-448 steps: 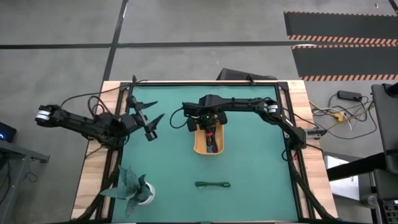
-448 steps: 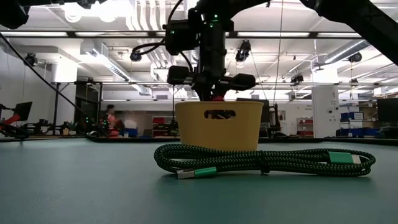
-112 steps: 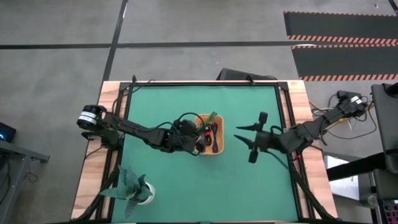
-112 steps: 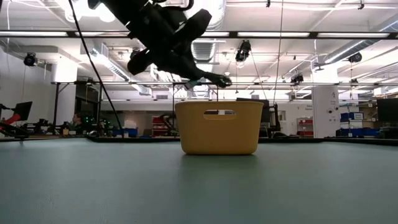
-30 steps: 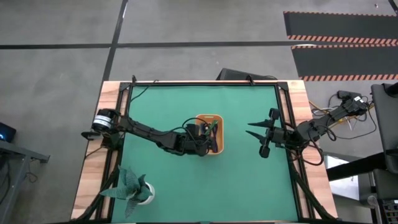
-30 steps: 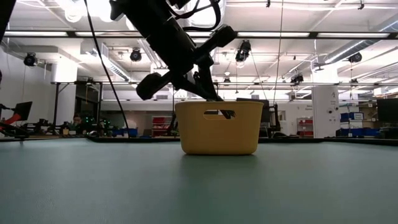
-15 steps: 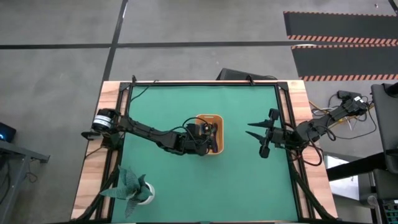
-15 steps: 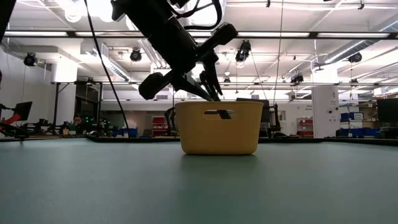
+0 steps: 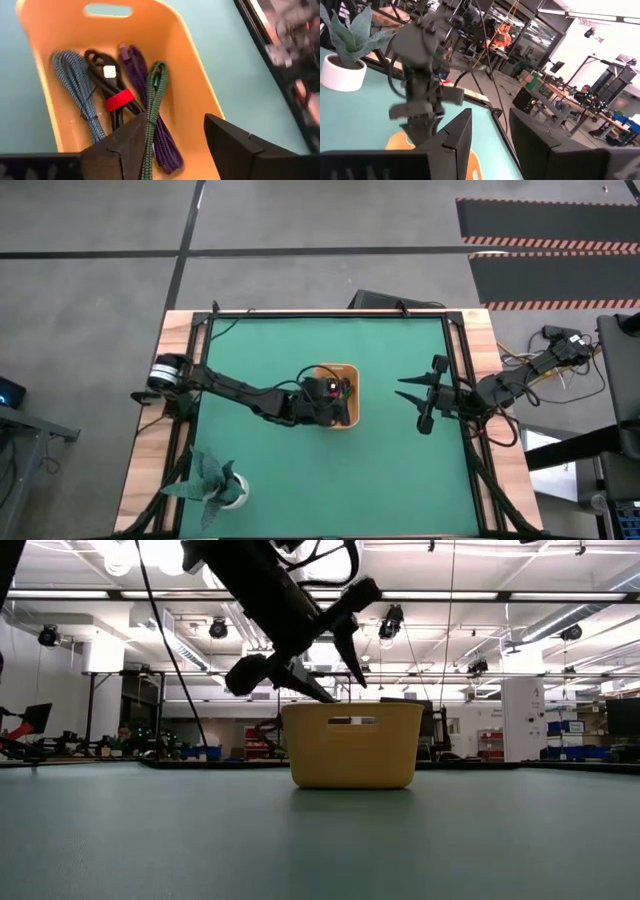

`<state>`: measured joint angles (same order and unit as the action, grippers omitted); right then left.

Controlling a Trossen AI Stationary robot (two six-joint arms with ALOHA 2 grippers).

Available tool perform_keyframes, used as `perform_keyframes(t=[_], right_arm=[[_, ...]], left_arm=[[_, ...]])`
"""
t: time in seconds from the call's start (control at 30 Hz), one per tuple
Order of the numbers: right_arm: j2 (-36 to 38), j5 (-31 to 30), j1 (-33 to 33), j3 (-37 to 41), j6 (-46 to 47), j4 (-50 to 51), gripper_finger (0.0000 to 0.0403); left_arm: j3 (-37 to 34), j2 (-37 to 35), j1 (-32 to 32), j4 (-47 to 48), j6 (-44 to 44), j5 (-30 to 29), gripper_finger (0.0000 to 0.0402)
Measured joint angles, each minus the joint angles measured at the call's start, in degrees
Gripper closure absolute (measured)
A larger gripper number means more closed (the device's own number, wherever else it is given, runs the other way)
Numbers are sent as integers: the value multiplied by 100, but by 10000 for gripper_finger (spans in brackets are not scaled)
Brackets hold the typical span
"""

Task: Pick and place USB-C Cables
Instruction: Return to Home Position

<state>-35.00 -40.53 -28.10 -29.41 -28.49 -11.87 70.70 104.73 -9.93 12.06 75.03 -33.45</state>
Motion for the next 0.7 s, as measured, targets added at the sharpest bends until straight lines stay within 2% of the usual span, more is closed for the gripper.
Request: perform_keyframes(t=[0.17,0.33,0.43,0.57,0.7], right_arm=[[-2,15,0,-2,82,233,280],[80,655,0,63,94,263,283],[204,977,0,88,94,232,290],[428,1231,0,227,88,189,301],[585,1246,2,398,84,4,312]], left_arm=[[0,-395,13,98,-1463,172,217],[0,-1090,-50,294,-4285,201,217],[-69,-1586,-137,507,-5573,579,228],[-543,-2343,-238,326,-7001,1145,277],[-1331,-3195,-238,-47,-7432,1239,357]])
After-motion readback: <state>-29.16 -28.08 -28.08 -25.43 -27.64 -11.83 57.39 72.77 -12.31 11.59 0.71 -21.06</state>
